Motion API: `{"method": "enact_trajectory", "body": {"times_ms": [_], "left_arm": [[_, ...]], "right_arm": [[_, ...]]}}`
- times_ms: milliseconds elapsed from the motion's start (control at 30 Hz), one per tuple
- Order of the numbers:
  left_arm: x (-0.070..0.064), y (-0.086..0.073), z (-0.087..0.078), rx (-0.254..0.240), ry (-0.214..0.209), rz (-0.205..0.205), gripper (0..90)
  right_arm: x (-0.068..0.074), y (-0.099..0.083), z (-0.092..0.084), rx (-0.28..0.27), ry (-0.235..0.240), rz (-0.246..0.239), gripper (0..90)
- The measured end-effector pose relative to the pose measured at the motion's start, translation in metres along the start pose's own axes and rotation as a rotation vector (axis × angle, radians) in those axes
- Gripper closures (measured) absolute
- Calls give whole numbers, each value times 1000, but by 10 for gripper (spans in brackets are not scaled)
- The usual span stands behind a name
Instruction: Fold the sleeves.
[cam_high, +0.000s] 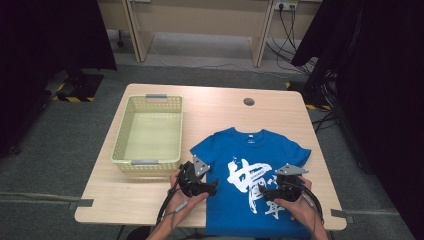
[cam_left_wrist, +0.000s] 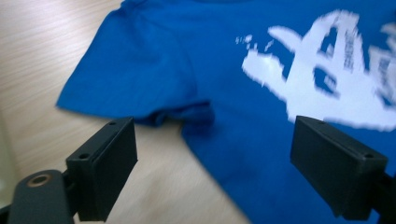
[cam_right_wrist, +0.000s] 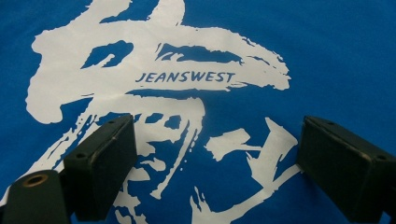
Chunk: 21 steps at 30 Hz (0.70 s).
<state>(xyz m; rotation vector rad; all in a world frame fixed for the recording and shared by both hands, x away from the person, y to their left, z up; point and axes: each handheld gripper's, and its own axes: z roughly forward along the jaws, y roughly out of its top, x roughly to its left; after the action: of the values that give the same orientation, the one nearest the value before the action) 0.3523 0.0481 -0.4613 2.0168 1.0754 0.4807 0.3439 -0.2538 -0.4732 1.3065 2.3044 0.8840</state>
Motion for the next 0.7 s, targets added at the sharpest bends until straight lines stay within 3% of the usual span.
{"method": "enact_trajectory", "body": {"times_ms": [133, 433, 700], "left_arm": [[2, 14, 14, 30, 24, -7, 180], [16, 35, 42, 83, 72, -75, 180], [27, 44, 56, 130, 119, -86, 177]], "right_arm": [[0, 0, 0, -1, 2, -2, 124], [-4, -1, -2, 6, -1, -1, 126], [-7, -3, -3, 5, -5, 0, 127]]}}
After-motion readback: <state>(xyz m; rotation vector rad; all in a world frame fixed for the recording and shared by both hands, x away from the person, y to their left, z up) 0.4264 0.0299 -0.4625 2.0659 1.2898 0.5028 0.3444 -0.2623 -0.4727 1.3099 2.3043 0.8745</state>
